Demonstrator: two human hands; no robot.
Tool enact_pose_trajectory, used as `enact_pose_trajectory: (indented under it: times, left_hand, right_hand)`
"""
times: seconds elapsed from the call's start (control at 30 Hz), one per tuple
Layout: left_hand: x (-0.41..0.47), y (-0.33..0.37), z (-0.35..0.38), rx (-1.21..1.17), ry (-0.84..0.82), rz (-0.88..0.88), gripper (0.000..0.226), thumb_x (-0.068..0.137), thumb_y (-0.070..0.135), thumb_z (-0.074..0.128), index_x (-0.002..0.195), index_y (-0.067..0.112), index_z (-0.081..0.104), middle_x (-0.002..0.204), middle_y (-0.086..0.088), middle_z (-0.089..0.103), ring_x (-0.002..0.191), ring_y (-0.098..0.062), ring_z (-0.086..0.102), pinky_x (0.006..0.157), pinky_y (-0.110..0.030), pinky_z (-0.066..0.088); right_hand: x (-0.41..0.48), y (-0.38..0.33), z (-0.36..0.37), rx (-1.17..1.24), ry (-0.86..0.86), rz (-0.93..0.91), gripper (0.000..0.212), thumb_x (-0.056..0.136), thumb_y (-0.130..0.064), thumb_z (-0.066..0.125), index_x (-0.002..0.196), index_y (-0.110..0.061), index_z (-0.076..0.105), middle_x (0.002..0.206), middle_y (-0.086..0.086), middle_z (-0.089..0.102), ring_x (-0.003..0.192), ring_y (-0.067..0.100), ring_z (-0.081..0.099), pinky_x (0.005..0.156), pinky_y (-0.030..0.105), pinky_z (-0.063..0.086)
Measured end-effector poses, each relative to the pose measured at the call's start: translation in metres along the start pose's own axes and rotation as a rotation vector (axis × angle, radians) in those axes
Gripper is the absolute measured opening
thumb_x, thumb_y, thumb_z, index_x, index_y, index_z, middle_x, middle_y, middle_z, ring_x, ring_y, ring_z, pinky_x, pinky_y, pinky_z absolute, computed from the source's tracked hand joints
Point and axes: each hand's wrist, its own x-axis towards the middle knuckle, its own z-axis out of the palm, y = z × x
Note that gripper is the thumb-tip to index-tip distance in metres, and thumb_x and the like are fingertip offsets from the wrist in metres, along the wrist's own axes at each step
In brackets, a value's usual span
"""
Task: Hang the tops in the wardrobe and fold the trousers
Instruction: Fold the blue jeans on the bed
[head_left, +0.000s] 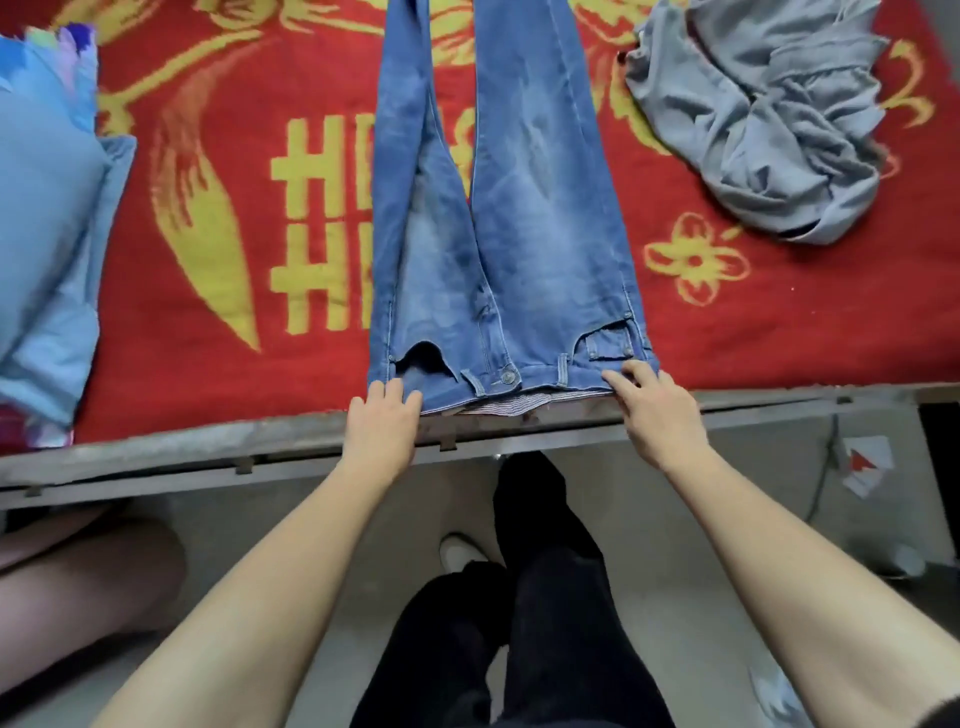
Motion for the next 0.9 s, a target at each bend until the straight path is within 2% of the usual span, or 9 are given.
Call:
enact_pose_trajectory:
  times: [0.17, 0.27, 0.33, 0.43, 0.57, 0.63, 0.73, 0.8, 0.9]
  left_hand:
    - [0.01, 0.026, 0.074, -0.128, -0.409, -0.01, 0.061, 0.094, 0.02, 0.053, 0.149, 0.018, 0.026, 0.164, -0.005, 0.008, 0.142, -0.031, 0.029, 0.103, -0.048, 0.038]
    - [0.025, 0.03, 0.066, -0.091, -0.307, -0.027, 0.036, 0.096, 0.03, 0.045, 0.128, 0.015, 0.05, 0.143, -0.008, 0.046, 0.126, -0.031, 0.044, 0.094, -0.044, 0.04]
    - [0.036, 0.031, 0.054, -0.115, -0.128, -0.042, 0.03, 0.095, 0.032, 0.043, 0.115, 0.014, 0.056, 0.123, -0.01, 0.061, 0.117, -0.031, 0.049, 0.088, -0.043, 0.039]
    - [0.056, 0.028, 0.043, -0.259, 0.146, -0.01, 0.041, 0.093, 0.027, 0.045, 0.129, 0.01, 0.053, 0.127, -0.015, 0.054, 0.126, -0.036, 0.043, 0.087, -0.047, 0.04]
    - [0.072, 0.033, 0.057, -0.272, 0.063, -0.021, 0.06, 0.101, 0.035, 0.04, 0.155, 0.016, 0.023, 0.15, -0.023, 0.032, 0.147, -0.041, 0.017, 0.108, -0.052, 0.028]
    - [0.075, 0.039, 0.069, -0.214, -0.008, -0.04, 0.059, 0.102, 0.037, 0.035, 0.156, 0.017, 0.021, 0.151, -0.022, 0.033, 0.144, -0.039, 0.022, 0.111, -0.052, 0.025]
    - [0.088, 0.04, 0.062, -0.22, 0.101, -0.083, 0.042, 0.099, 0.033, 0.035, 0.133, 0.015, 0.05, 0.118, -0.017, 0.058, 0.11, -0.037, 0.051, 0.084, -0.049, 0.04]
    - [0.104, 0.035, 0.048, -0.21, 0.117, -0.085, 0.031, 0.099, 0.031, 0.036, 0.111, 0.01, 0.056, 0.096, -0.016, 0.064, 0.089, -0.037, 0.056, 0.074, -0.046, 0.038]
    - [0.132, 0.022, 0.021, -0.201, -0.022, -0.104, 0.024, 0.099, 0.031, 0.036, 0.101, 0.01, 0.048, 0.081, -0.016, 0.069, 0.076, -0.036, 0.063, 0.07, -0.04, 0.036]
  right_hand:
    - [0.009, -0.021, 0.074, -0.143, -0.289, 0.086, 0.061, 0.096, -0.023, 0.051, 0.152, -0.026, 0.031, 0.16, 0.006, 0.027, 0.14, 0.049, 0.025, 0.116, 0.054, 0.024]
    - [0.018, -0.037, 0.073, -0.22, -0.279, 0.15, 0.045, 0.098, -0.036, 0.037, 0.136, -0.018, 0.054, 0.153, 0.012, 0.04, 0.145, 0.054, 0.011, 0.116, 0.067, -0.001]
    - [0.026, -0.043, 0.065, -0.129, -0.113, 0.13, 0.04, 0.096, -0.033, 0.041, 0.121, -0.011, 0.063, 0.14, 0.018, 0.05, 0.146, 0.05, 0.016, 0.118, 0.064, 0.004]
    - [0.049, -0.046, 0.053, 0.063, 0.009, 0.048, 0.047, 0.097, -0.032, 0.049, 0.139, -0.01, 0.05, 0.156, 0.023, 0.03, 0.149, 0.047, 0.013, 0.118, 0.058, 0.015]
    - [0.078, -0.04, 0.06, 0.024, -0.201, -0.058, 0.068, 0.1, -0.046, 0.042, 0.159, -0.027, 0.015, 0.167, 0.014, -0.002, 0.149, 0.048, 0.005, 0.116, 0.057, 0.026]
    - [0.091, -0.035, 0.066, -0.004, -0.25, -0.055, 0.062, 0.098, -0.05, 0.04, 0.155, -0.031, 0.026, 0.166, 0.011, 0.012, 0.146, 0.047, 0.015, 0.111, 0.053, 0.031]
    - [0.111, -0.039, 0.06, 0.064, -0.08, 0.001, 0.043, 0.095, -0.045, 0.046, 0.128, -0.024, 0.062, 0.134, 0.013, 0.051, 0.119, 0.04, 0.045, 0.095, 0.046, 0.038]
    - [0.129, -0.043, 0.051, 0.059, -0.013, 0.009, 0.038, 0.096, -0.041, 0.046, 0.109, -0.015, 0.07, 0.112, 0.016, 0.057, 0.103, 0.037, 0.051, 0.087, 0.045, 0.037]
    - [0.159, -0.049, 0.03, 0.117, -0.011, 0.04, 0.036, 0.099, -0.037, 0.046, 0.109, -0.01, 0.068, 0.11, 0.016, 0.057, 0.101, 0.038, 0.052, 0.085, 0.045, 0.038]
